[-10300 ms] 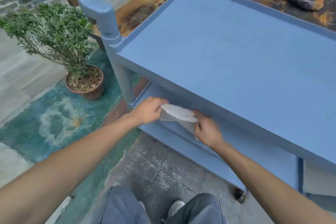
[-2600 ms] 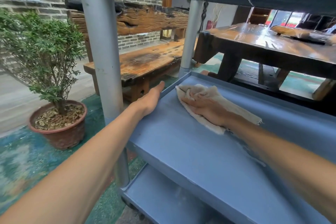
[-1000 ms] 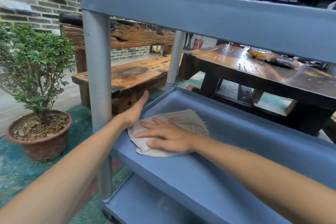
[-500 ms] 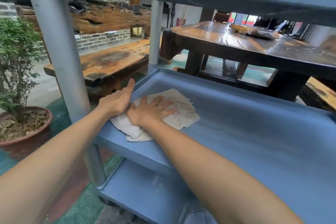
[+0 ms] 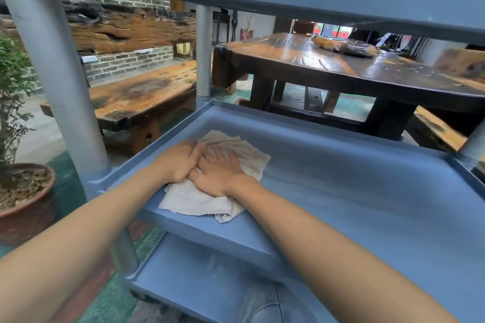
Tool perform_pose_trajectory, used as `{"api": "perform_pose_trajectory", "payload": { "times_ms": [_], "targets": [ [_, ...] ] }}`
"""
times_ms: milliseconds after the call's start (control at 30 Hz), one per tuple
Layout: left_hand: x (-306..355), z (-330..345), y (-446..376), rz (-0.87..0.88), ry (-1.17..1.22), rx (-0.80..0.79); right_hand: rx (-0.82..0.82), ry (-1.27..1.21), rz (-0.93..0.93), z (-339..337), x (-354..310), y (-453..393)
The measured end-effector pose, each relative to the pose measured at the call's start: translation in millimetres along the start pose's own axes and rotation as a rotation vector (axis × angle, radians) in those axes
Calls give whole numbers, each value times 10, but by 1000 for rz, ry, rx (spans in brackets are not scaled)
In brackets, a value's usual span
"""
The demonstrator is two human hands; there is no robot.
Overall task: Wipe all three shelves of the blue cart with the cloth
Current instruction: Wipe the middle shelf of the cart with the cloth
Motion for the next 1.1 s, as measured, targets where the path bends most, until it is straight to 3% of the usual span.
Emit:
{"api": "perform_pose_trajectory", "payload": {
  "times_ms": [67,200,333,667,733,833,933,1100],
  "targets": [
    [-48,54,49,-27,142,-7,-1,-15,-14,3,3,18],
    [-37,53,53,-120,118,-46,3,-43,-6,-35,127,123],
    [70,94,-4,-64,-131,-64,-7,-35,39,-105,493,365],
    [310,167,-267,-271,-603,-290,3,-10,79,-263,1310,910],
    [573,146,-303,-210,-641,-250,12,-13,100,-308,1487,1031],
    [1158,354,-328,77,-530,-177,10,-5,130,-349,1728,1194],
    [1795,703,-208,301,-354,-266,29,-7,160,-412,1926,1334],
    [2355,1059,-128,346,-279,-337,41,-31,252,-500,2378,1650]
  ]
}}
Point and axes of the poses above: each hand's wrist, its own y-axis away from the middle knuckle, its own z-axis out of the palm, x = y × z, the point moved 9 cm from there along -y, towards the middle knuckle, and after that the axes turned 4 degrees about -y, right-handed, at the moved point
